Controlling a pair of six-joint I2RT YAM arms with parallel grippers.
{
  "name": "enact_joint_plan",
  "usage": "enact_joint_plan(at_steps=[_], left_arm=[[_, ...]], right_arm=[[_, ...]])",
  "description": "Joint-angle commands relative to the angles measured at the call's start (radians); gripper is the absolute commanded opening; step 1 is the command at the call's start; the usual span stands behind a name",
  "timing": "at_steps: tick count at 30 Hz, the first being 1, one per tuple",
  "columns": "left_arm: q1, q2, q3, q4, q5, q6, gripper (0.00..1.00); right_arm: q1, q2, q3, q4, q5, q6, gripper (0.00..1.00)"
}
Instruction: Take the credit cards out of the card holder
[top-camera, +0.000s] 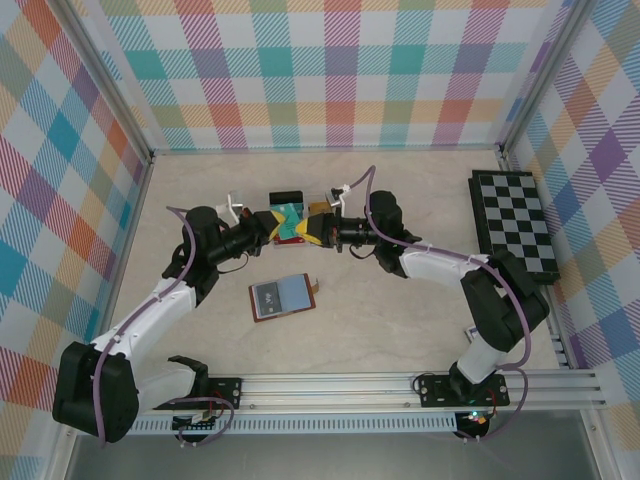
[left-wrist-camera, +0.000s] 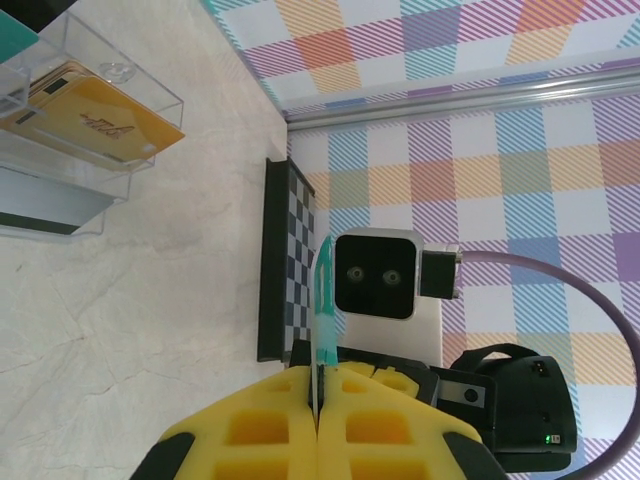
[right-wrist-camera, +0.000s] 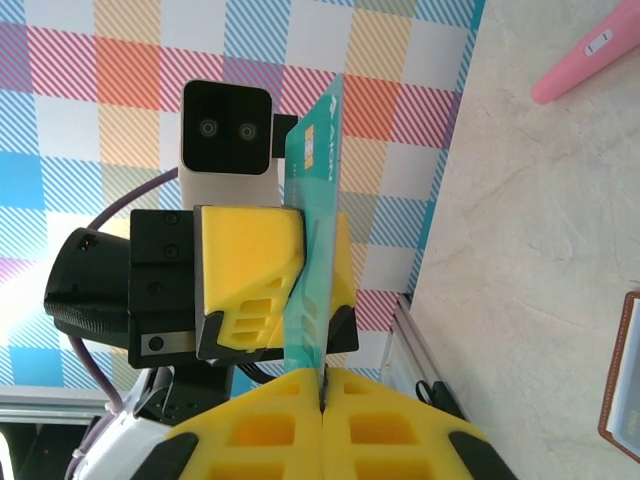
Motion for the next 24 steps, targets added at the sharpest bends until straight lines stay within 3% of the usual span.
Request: enact_joint_plan(at_steps=[1,11,17,24], left_arm=[[-0.013,-0.024,-0.007,-0.040,-0.005,0.007,0.03],[-0.010,-0.034,0.130,-0.532,-0.143,0.278,0.74],[0.012,0.014,0.200,-0.709,-0.194,0.414,0.88],[0.079,0.044,0.200,-0.774,-0.258,0.483,0.93]], right_arm=[[0.006,0.003,0.040,-0.027,0.019,-0.056,0.00],[-0.002,-0.094,0.112,-0.553,0.166,-0.423,0.00],[-0.021,-0.135,0.200,-0.851,0.324,-0.650,0.00],[-0.022,-0.111,0.353,-1.088,0.508,-0.877,0.00]])
